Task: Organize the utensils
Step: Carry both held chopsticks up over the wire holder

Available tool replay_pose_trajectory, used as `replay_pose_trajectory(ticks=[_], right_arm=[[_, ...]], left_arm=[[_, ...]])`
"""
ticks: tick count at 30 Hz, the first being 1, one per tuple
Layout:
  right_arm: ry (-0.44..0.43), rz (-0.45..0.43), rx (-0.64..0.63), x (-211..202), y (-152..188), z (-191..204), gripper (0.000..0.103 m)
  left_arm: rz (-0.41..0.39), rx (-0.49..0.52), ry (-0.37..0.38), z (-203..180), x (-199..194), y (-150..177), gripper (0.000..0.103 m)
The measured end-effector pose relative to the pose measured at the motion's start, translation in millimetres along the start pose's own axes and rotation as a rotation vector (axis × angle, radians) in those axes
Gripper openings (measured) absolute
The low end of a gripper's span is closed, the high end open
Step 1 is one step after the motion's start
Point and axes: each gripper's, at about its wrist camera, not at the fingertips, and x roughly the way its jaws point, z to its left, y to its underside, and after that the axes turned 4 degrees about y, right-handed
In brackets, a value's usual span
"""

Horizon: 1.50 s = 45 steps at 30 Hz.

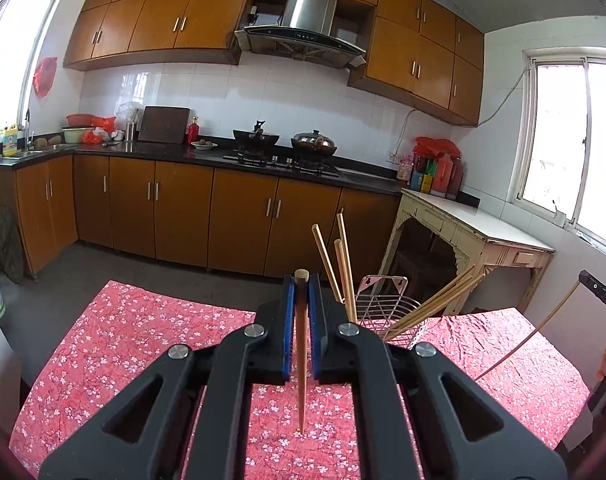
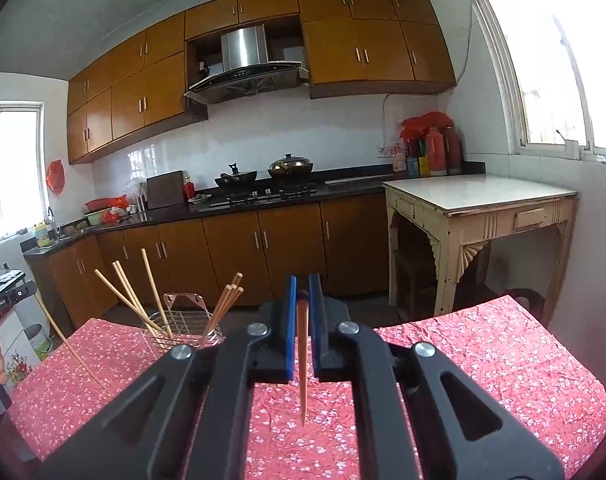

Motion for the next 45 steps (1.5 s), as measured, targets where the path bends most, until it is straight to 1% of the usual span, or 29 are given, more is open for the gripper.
replay_pose_trajectory(ticks=[6, 11, 15, 18, 24, 26, 29, 32, 38, 41, 45], right_arm=[[-0.045, -0.025, 0.010, -11.1, -15.9, 11.6, 0.007], [-0.110, -0.055, 0.015, -20.2, -40.2, 28.8, 0.007], [-0.170, -0.077, 0.003, -25.1, -58.1, 52.4, 0.007], [-0.218, -0.091, -0.012, -23.9, -73.8, 76.0, 0.007], [-0.259, -0.116, -0.052, -11.5, -100.9, 115.2, 0.007], [-0.260, -0.121, -0.058, -0.1, -109.4, 127.2, 0.007], [-0.250, -0.127, -0.060, 18.6, -117.7, 140.7, 0.007], [-0.237, -0.133, -0.070, 38.8, -119.7, 152.7, 0.007], [-0.230, -0.109, -0.079, 83.7, -110.6, 163.0, 0.007], [-0.229, -0.090, -0.070, 102.8, -102.2, 162.2, 0.007], [-0.225, -0.060, -0.065, 123.8, -91.9, 163.8, 0.007]], left_arm=[[-0.026, 0.004, 0.012, -4.6, -7.5, -9.4, 0.006], [-0.072, 0.016, 0.036, -17.5, -16.2, -29.5, 0.006], [-0.104, 0.010, 0.066, -29.3, -18.9, -49.4, 0.007], [-0.133, 0.022, 0.074, -40.0, -19.7, -59.9, 0.006], [-0.205, 0.047, 0.077, -63.1, -16.3, -86.4, 0.006], [-0.228, 0.044, 0.072, -68.6, -10.9, -95.9, 0.006], [-0.269, 0.049, 0.042, -76.7, 3.6, -108.3, 0.007], [-0.278, 0.026, 0.028, -77.8, 23.1, -112.9, 0.007], [-0.261, -0.015, -0.006, -75.7, 73.6, -110.2, 0.007], [-0.246, -0.031, -0.015, -73.0, 93.1, -99.7, 0.007], [-0.197, -0.036, -0.024, -68.3, 115.1, -83.2, 0.007]])
